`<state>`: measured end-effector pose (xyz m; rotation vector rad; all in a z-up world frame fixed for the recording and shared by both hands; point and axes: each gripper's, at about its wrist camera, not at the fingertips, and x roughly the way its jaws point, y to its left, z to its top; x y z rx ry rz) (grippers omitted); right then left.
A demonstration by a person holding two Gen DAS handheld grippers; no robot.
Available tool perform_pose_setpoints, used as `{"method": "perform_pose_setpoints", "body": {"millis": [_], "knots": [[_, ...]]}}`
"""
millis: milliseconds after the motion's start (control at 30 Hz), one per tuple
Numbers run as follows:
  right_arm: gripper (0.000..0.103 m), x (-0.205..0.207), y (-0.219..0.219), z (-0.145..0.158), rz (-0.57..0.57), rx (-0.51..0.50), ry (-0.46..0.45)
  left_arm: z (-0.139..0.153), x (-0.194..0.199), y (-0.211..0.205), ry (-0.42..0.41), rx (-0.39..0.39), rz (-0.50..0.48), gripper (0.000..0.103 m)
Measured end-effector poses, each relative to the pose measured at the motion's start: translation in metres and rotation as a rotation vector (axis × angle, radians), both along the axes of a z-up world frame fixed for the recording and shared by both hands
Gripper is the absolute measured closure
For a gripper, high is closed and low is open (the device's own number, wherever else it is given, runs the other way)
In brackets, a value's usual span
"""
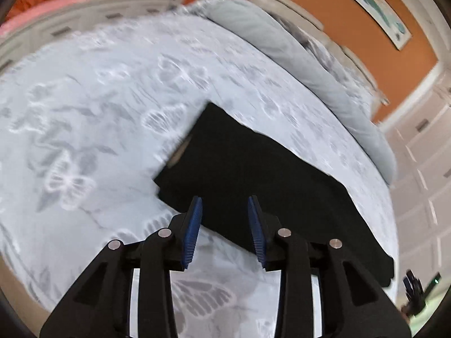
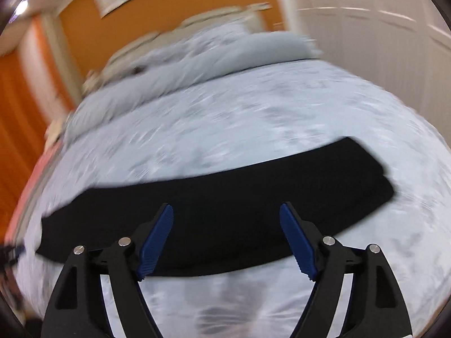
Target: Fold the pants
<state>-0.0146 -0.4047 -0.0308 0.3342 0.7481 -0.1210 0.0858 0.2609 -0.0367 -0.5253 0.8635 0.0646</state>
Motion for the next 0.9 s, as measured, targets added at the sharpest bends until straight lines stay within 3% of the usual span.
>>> {"method": "perform_pose_setpoints", "body": {"millis": [33, 67, 133, 200, 300, 400, 500, 567, 667, 700, 733, 767, 867, 900], "knots": [[0.027, 0.008, 0.012, -0.005, 0.031, -0.009, 0.021, 0.002, 0.002, -0.003, -0.001, 0.018, 0.018, 0.068], [0.027, 0.021, 0.028, -0.013, 0.06, -0.028, 0.062, 0.001, 0.008, -0.009, 0.01, 0.027, 0.016, 0.055], [0.027, 0.039, 0.05, -0.031, 0.084, -0.052, 0.129, -0.012, 0.028, -0.023, 0.066, 0.035, -0.024, 0.045], [0.027, 0.051, 0.07, -0.039, 0.113, -0.055, 0.156, -0.021, 0.041, -0.041, 0.116, 0.057, -0.048, 0.045], [0.027, 0.069, 0.119, -0.02, 0.235, -0.059, 0.063, -0.031, 0.055, -0.066, 0.133, 0.054, -0.105, 0.044], [0.027, 0.114, 0.165, -0.001, 0.348, -0.009, 0.041, -0.046, 0.062, -0.081, 0.168, 0.066, -0.146, 0.033], [0.027, 0.185, 0.216, -0.002, 0.431, 0.017, 0.096, -0.059, 0.064, -0.085, 0.204, 0.046, -0.161, 0.032], [0.027, 0.222, 0.249, -0.009, 0.46, -0.043, 0.132, -0.06, 0.065, -0.084, 0.204, 0.056, -0.171, 0.032], [0.027, 0.272, 0.297, -0.046, 0.515, -0.117, 0.245, -0.058, 0.06, -0.081, 0.191, 0.083, -0.176, 0.032], [0.034, 0.281, 0.308, -0.062, 0.534, -0.129, 0.283, -0.058, 0.06, -0.082, 0.192, 0.089, -0.182, 0.032], [0.072, 0.288, 0.317, -0.073, 0.547, -0.154, 0.304, -0.058, 0.061, -0.082, 0.195, 0.098, -0.188, 0.032], [0.083, 0.289, 0.324, -0.079, 0.567, -0.157, 0.307, -0.059, 0.062, -0.083, 0.198, 0.111, -0.194, 0.032], [0.089, 0.29, 0.333, -0.072, 0.53, -0.223, 0.192, -0.058, 0.063, -0.088, 0.191, 0.164, -0.205, 0.032], [0.085, 0.3, 0.333, -0.084, 0.514, -0.236, 0.233, -0.058, 0.064, -0.091, 0.191, 0.19, -0.209, 0.032]]}}
